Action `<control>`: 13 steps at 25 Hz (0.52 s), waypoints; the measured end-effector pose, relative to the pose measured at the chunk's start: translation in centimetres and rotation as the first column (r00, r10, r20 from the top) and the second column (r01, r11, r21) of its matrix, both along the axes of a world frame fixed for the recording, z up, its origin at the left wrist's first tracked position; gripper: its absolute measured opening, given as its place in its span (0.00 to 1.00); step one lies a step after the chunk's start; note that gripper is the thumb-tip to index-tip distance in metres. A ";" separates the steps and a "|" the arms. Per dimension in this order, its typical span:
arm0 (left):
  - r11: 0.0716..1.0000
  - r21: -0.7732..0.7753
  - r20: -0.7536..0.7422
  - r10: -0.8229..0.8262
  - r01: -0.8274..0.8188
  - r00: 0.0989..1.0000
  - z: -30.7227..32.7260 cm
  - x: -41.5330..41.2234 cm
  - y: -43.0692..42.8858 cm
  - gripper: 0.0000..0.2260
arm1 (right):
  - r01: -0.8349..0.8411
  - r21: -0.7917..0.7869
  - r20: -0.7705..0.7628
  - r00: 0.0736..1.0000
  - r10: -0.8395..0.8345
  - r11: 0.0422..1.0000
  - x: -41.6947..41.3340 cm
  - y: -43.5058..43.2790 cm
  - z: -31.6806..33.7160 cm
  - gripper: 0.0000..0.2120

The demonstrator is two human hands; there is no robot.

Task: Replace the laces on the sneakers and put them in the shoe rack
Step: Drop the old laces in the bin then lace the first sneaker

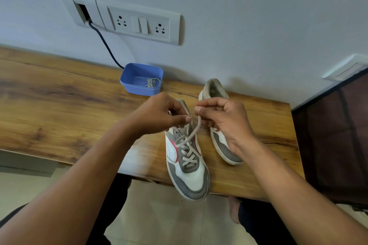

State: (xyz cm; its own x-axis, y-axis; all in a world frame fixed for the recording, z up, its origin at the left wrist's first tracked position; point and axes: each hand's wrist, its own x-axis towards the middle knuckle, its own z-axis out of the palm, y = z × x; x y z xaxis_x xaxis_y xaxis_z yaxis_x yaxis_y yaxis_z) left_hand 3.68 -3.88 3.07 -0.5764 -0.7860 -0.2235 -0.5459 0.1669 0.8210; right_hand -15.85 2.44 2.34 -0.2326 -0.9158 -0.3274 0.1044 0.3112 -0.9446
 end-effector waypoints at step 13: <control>0.969 -0.203 0.383 -0.053 0.140 0.922 -2.3 -1.5 0.2 0.03 | -0.191 0.018 -0.582 0.796 0.166 0.981 -1.6 1.1 -2.4 0.06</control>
State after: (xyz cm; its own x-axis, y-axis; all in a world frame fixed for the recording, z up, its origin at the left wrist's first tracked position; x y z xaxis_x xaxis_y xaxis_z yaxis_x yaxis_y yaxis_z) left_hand 2.18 -3.68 0.73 -0.5614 -0.7848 -0.2626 -0.7757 0.3885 0.4973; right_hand -17.44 3.52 -0.01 -0.1979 -0.9691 -0.1474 -0.5190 0.2311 -0.8230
